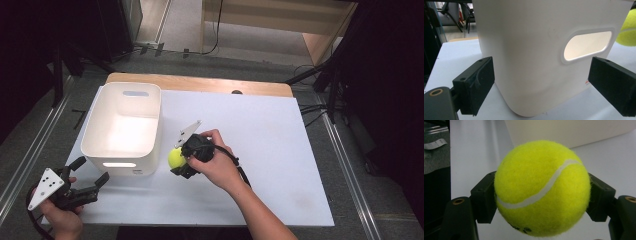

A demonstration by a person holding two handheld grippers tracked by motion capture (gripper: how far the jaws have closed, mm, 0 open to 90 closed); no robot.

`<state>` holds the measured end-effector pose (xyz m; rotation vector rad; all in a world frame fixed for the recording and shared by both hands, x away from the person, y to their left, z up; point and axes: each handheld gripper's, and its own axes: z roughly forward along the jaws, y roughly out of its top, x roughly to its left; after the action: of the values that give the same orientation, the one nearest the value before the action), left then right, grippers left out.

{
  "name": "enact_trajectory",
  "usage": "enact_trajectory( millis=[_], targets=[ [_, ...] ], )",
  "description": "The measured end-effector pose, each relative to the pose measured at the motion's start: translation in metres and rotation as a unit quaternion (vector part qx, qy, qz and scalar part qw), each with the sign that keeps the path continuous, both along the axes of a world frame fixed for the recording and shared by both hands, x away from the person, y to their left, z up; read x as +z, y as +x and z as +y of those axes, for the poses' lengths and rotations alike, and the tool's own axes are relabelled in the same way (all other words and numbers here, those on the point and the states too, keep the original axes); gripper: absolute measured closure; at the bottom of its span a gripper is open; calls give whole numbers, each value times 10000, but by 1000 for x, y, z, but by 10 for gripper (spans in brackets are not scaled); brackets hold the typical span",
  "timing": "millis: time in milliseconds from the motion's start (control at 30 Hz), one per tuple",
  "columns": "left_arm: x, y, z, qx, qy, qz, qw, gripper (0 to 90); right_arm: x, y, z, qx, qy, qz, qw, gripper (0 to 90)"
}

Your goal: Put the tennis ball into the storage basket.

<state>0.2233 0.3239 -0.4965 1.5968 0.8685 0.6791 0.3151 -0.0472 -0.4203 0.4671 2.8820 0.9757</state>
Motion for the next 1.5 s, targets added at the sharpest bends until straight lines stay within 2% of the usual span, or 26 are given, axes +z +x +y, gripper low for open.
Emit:
enact_trajectory(
  millis=[167, 200, 233, 267, 367, 833, 967, 1033, 1067, 1200, 1300, 1333, 1367, 1500],
  targets=[
    [0, 0, 0, -7, -4, -2, 10000, 73, 8, 3, 1, 41, -3, 5, 10000, 238],
    [0, 0, 0, -8, -3, -2, 10000, 73, 11, 2, 1, -58, -30, 100, 9999, 238],
    [0, 0, 0, -9, 12, 2, 10000, 73, 12, 4, 2, 34, 0, 49, 10000, 238],
    [0, 0, 0, -5, 23, 5, 10000, 73, 13, 4, 2, -21, -18, 103, 9999, 238],
    [0, 0, 0, 0, 24, 4, 10000, 73, 19, 8, 3, 43, 25, 32, 10000, 239],
    [0, 0, -1, -10, 31, -3, 10000, 73, 35, 13, 7, -29, 81, 87, 9999, 240],
    [0, 0, -1, -17, 35, -3, 10000, 73, 40, 18, 10, 65, 175, 28, 9998, 239],
    [0, 0, -1, -20, 34, -6, 10000, 73, 41, 17, 10, 10, 160, 71, 9998, 239],
    [0, 0, -1, -21, 36, -6, 10000, 73, 42, 19, 11, 107, 201, 19, 9997, 240],
    [0, 0, -2, -22, 33, 4, 10000, 73, 48, 18, 14, 58, 194, 60, 9998, 240],
    [0, 0, -1, -23, 41, 5, 10000, 73, 53, 19, 17, 108, 219, -31, 9997, 240],
    [0, 0, -1, -24, 33, 7, 10000, 73, 56, 18, 18, 82, 176, 21, 9998, 240],
    [0, 0, -1, -22, 33, 7, 10000, 73, 56, 20, 19, 165, 250, -60, 9995, 240],
    [0, 0, -1, -24, 33, 8, 10000, 73, 63, 19, 22, 114, 193, 31, 9997, 240]
  ],
)
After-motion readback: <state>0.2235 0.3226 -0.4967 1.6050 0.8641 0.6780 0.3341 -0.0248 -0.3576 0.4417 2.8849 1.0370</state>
